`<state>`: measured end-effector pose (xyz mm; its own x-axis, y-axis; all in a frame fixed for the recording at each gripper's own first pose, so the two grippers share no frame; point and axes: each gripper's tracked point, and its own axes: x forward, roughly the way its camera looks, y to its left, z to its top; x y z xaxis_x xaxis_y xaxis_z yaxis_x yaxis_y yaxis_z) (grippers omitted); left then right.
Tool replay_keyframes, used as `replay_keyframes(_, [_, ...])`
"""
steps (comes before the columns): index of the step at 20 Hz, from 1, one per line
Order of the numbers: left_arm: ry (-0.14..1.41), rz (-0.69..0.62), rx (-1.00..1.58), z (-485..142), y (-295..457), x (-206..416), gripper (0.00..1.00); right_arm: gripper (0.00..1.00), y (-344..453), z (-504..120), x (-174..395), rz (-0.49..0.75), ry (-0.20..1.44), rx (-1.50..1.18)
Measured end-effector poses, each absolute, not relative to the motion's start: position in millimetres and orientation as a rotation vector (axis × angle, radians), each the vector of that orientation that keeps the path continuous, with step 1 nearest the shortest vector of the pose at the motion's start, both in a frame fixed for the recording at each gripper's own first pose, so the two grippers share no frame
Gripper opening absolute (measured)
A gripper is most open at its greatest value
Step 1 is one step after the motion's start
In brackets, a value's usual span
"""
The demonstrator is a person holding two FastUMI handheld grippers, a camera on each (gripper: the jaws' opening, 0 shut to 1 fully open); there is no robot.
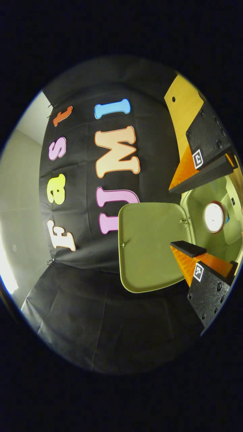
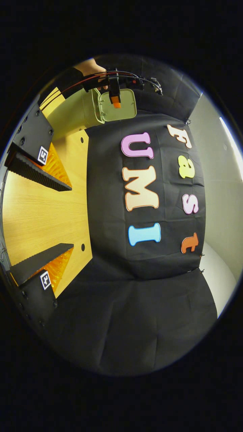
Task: Press the lid of the desktop garbage bin to open it, pick up the crumpled paper on the desktop and throw it into the bin, then pick up the pop can on the desktop and drop it into the bin, and finally close the garbage bin lid.
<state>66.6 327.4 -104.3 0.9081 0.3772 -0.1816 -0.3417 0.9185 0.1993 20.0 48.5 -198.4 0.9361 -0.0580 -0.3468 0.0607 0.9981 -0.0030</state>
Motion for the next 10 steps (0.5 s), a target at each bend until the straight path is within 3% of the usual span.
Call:
replay_keyframes(2, [0.204,0.38,0.176,-93,331,73,0.88,0.94,47,-199,21,-0.069,0.355,0.013])
replay_keyframes(3, [0.201,0.387,0.175,-87,334,76,0.89,0.94,48,-199,21,-0.07,0.355,0.02])
replay_keyframes(4, [0.198,0.385,0.167,-80,334,82,0.9,1.0,48,-199,21,-0.072,0.353,0.024])
replay_keyframes(10, [0.084,0.417,0.154,-6,351,117,0.9,0.98,50,-205,21,-0.082,0.359,0.027])
